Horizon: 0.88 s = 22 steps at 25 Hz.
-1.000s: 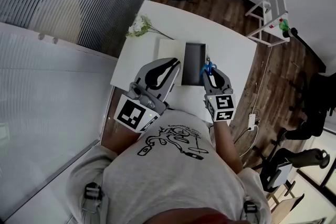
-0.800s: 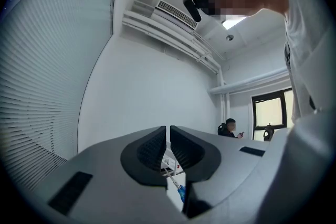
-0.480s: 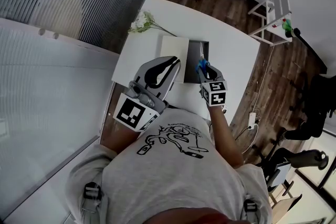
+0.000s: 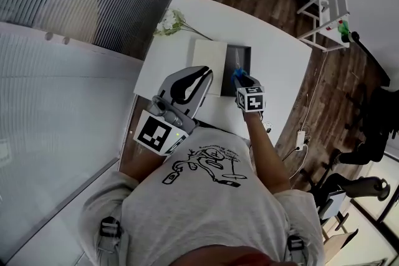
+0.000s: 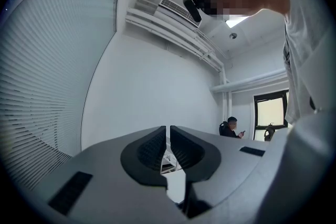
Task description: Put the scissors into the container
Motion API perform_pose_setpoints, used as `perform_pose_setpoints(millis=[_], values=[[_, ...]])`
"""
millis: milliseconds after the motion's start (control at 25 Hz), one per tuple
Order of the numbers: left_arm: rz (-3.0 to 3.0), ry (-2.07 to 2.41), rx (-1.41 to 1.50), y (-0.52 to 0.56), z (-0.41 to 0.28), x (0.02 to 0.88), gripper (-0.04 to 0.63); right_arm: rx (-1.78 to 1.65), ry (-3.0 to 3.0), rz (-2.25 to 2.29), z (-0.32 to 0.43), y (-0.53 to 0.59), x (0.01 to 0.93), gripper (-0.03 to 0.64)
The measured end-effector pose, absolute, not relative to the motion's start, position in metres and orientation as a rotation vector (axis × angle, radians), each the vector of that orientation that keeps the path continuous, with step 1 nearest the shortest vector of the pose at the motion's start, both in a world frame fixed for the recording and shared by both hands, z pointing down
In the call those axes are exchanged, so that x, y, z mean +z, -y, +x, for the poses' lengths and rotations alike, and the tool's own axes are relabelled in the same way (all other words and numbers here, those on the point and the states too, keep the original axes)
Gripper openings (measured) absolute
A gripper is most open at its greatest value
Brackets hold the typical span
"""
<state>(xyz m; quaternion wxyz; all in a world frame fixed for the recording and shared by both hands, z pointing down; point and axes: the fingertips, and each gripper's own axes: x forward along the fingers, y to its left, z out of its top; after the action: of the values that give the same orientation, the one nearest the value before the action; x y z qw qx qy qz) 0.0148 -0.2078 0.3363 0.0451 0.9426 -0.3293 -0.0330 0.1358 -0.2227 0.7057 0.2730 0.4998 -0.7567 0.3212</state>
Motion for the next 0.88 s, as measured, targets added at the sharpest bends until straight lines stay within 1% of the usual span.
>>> perform_pose_setpoints(millis=[280,880], values=[[2.860,1.019,-0.102,0.212,0.010,0.339,0.037,0.969,1.927,1.295,0.132,0.224,0.747,0.087],[2.838,1.035,-0.098,0.218,-0.001,0.343,0.038,1.095,1.730,1.260,0.128,0.236,0.774,0.087]])
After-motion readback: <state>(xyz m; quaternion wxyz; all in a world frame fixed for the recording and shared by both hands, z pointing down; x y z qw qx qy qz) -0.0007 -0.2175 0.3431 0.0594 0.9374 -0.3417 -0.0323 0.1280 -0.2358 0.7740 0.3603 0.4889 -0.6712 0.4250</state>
